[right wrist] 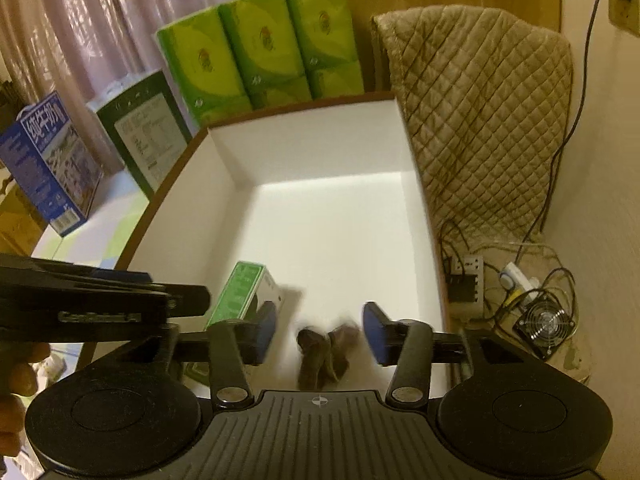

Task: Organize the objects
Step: 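Lower the green box into the brown box and open the left tool while the right tool releases the snack, then withdraw both tools from the brown box back toward the table items, then grasp the yellow snack bag with the right tool while the left tool approaches the white lotion tube, then close the left tool around the white lotion tube and lift it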

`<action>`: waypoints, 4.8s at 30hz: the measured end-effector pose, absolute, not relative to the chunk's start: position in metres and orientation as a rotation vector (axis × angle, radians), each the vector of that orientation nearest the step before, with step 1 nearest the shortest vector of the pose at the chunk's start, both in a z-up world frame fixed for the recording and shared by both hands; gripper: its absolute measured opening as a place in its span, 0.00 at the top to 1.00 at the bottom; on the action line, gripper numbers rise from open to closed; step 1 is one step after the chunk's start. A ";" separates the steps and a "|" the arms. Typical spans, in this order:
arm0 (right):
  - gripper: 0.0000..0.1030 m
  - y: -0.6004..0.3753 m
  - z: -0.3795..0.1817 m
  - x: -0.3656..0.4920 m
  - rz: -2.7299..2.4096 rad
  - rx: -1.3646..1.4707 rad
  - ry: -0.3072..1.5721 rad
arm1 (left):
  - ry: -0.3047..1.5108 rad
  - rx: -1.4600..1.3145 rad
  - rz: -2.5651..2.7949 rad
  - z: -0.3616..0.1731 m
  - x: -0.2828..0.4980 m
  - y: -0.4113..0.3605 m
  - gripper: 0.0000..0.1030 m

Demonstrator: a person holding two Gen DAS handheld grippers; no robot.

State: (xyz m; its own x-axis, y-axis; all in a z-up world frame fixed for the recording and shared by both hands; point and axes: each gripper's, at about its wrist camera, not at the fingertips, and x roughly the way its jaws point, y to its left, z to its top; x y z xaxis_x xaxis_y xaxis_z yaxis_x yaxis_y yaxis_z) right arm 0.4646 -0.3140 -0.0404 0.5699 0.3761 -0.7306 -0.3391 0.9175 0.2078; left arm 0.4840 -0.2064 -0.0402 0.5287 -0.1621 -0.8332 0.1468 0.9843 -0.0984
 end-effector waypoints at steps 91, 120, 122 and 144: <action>0.30 -0.131 -0.143 0.240 1.032 -0.723 0.625 | 1.052 -0.360 0.439 -0.061 0.178 0.085 0.28; 0.70 -0.129 -0.131 0.287 0.946 -0.421 0.913 | 1.104 -0.493 0.500 -0.110 0.201 0.089 0.27; 0.71 -0.138 -0.126 0.293 0.911 -0.369 0.945 | 1.119 -0.499 0.514 -0.115 0.207 0.089 0.27; 0.72 -0.168 -0.116 0.304 0.807 -0.294 0.988 | 1.116 -0.343 0.442 -0.124 0.199 0.103 0.51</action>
State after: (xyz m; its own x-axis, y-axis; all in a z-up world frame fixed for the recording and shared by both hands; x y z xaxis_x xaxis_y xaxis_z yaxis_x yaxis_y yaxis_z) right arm 0.3039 -0.1684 -0.1161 0.2963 0.4700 -0.8315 -0.7209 0.6811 0.1281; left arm 0.1986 0.1026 -0.1236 0.3683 0.1684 -0.9143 -0.5037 0.8628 -0.0440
